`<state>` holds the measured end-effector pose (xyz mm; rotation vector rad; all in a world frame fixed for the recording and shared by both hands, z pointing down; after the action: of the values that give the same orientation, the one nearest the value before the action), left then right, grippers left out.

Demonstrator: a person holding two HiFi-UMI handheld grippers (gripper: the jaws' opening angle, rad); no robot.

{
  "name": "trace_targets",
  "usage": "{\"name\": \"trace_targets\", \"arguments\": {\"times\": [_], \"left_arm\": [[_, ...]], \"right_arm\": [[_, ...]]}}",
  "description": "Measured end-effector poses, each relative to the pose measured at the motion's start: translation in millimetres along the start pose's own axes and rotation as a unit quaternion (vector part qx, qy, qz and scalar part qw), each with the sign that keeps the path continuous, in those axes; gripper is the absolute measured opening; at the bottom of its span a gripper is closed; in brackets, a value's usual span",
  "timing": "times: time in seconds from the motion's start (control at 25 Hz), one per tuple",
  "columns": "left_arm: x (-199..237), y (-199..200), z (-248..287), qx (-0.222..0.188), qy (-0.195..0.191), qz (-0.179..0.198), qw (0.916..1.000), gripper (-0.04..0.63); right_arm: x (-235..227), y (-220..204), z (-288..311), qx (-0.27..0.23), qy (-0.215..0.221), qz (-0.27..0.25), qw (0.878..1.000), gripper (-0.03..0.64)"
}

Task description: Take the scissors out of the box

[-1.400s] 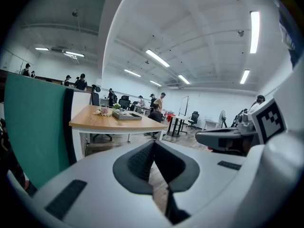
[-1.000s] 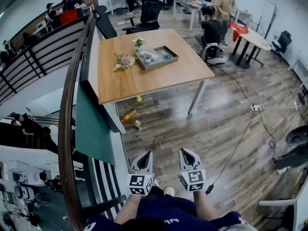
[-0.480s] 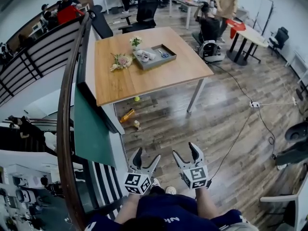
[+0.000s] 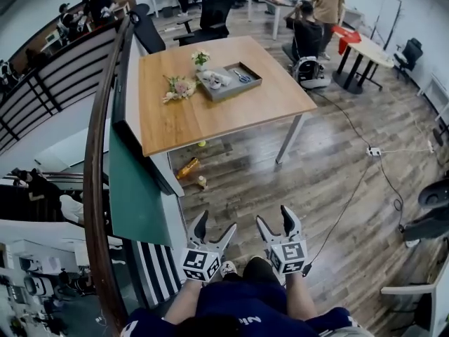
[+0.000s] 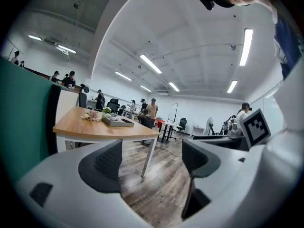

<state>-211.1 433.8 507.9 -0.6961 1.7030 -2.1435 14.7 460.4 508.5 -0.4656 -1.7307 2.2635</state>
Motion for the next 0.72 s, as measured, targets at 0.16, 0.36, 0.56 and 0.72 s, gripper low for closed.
{"name": "trace_targets", "arguments": {"times": [0.16,0.36,0.56,0.72], "left_arm": [[6.1,-4.4,9.9,0.019,0.003,0.003,0.9998,0.374],[9.3,-5.1,36.2,0.025,0.022,0.003,0.9994,0.374],[12.8,4.6,81.9,0.021,0.046,-0.008,0.9987,0.374],[11.1,14.3,126.1,0.014,0.065,-0.015,0.9977,0.374]], "right_arm": [[-9.3,-4.6,11.2,0.008,-0.001,0.004,1.0,0.325],[-38.2,2.5,35.5,0.001,-0.001,0.002,1.0,0.313],[-80.3,18.8,71.0,0.001,0.014,-0.011,1.0,0.307],[-121.2,30.0,100.8,0.007,0.027,-0.02,0.999,0.305]]}}
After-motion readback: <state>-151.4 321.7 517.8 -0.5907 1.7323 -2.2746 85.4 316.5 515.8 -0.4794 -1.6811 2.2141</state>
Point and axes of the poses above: the fingertips, and each gripper's own axes: z forward along the fingers, x to its left, y out of its top, the point moved 9 cm from there along -z, backward along the fingers, and after that the axes turned 7 degrees about y, right-handed, at the moved point
